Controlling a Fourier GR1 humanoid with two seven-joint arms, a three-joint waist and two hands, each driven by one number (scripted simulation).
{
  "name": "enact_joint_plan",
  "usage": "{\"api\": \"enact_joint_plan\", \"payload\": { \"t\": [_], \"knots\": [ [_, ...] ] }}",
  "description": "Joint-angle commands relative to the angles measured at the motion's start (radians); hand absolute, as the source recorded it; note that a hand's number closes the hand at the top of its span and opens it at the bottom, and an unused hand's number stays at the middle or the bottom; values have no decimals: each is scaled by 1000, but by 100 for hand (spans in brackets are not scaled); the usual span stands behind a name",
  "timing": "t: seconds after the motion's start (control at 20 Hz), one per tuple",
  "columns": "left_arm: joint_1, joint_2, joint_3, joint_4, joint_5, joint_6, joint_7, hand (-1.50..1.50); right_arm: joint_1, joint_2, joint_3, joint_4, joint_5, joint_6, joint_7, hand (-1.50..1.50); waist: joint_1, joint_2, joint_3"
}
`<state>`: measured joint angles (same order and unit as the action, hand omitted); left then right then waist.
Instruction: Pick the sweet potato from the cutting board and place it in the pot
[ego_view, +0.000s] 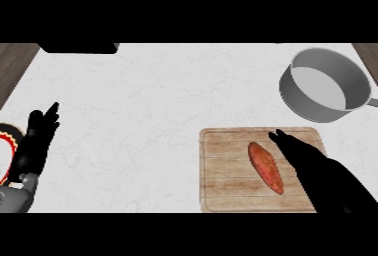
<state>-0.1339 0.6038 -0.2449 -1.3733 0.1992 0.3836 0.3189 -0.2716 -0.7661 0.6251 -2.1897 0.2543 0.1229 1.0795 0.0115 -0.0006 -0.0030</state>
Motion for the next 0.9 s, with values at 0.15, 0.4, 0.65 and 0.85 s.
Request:
{"api": "enact_joint_plan", "payload": {
  "t": [0.15, 0.4, 0.65, 0.85],
  "knots": [
    [17, 5, 27, -17, -15, -32, 5, 0, -48, 75, 14, 87, -14, 87, 166, -150, -2, 0, 2],
    [89, -10, 47, -96, -27, -23, 19, 0, -47, 93, -28, 120, -23, 125, 135, -150, 0, -2, 3],
    [10, -66, 48, 9, -70, -28, 19, 0, -34, 186, 37, 272, 94, 96, 54, -150, -8, 2, 3],
    [3, -52, 86, -36, -80, -60, 61, 0, -16, 213, -10, 368, 140, 100, -49, -150, -9, 1, 3]
  ]
}}
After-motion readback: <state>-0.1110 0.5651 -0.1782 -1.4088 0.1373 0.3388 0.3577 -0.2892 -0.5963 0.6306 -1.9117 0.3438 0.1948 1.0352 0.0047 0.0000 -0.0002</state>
